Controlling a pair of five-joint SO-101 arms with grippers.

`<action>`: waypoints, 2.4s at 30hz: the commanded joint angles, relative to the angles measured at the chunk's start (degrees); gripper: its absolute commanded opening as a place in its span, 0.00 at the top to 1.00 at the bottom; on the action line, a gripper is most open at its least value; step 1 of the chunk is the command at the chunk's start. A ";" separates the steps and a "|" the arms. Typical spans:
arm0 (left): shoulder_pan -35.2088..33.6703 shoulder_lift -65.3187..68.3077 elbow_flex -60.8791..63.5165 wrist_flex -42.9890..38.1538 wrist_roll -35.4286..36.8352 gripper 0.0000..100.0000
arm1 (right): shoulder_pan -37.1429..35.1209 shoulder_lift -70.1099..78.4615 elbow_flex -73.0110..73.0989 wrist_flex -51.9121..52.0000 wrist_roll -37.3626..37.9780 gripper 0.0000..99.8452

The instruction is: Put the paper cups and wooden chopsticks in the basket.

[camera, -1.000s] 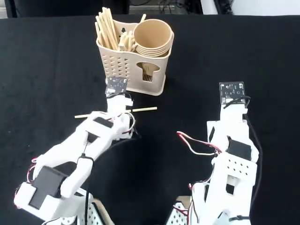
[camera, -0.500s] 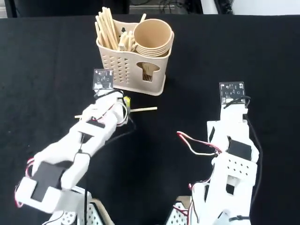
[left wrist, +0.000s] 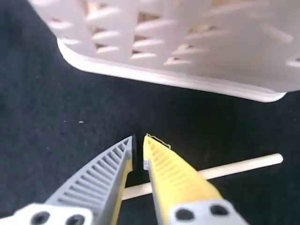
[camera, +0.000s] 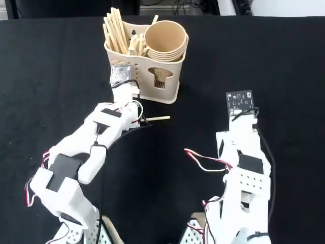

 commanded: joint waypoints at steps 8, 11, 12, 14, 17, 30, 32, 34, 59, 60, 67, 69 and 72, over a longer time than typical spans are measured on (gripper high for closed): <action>3.56 -3.08 -0.57 4.75 -15.03 0.97 | -2.46 -0.57 4.09 -8.44 -0.26 0.97; 3.82 -5.54 2.07 4.66 -17.67 0.97 | -3.69 -0.57 4.88 -10.29 -0.44 0.97; 3.74 -6.33 2.77 4.57 -17.93 0.97 | -3.69 -0.57 4.88 -10.73 -0.53 0.97; 3.47 -7.21 3.91 2.90 -17.23 0.97 | -4.48 -0.57 4.88 -10.81 -0.53 0.97; 3.21 -8.62 7.08 -1.32 -16.62 0.97 | -5.80 -0.57 4.97 -11.34 -0.53 0.97; 3.65 -16.44 15.16 -5.10 -16.88 0.97 | -5.36 -0.66 5.49 -11.34 -0.53 0.97; 3.65 -17.41 16.04 -5.01 -16.88 0.97 | -5.36 -0.66 5.49 -11.25 -0.53 0.97; 3.65 -18.37 16.66 -4.13 -16.97 0.95 | -5.27 -0.66 5.49 -11.16 -0.53 0.97; 11.65 -31.03 -1.80 37.80 -55.91 0.88 | -2.11 -0.66 1.98 -4.48 -2.99 0.97; 12.00 -30.42 -2.15 36.66 -57.85 0.88 | -2.11 -0.66 1.80 -3.78 -2.90 0.97; 14.02 -10.37 -14.46 35.69 -64.88 0.88 | -2.11 -0.66 1.01 -1.85 -2.81 0.97; 14.37 -3.34 -20.26 38.24 -64.97 0.88 | -2.11 -0.66 1.01 -1.85 -2.81 0.97; 14.20 4.13 -27.12 39.03 -64.79 0.89 | -2.11 -0.66 1.01 -1.85 -2.81 0.97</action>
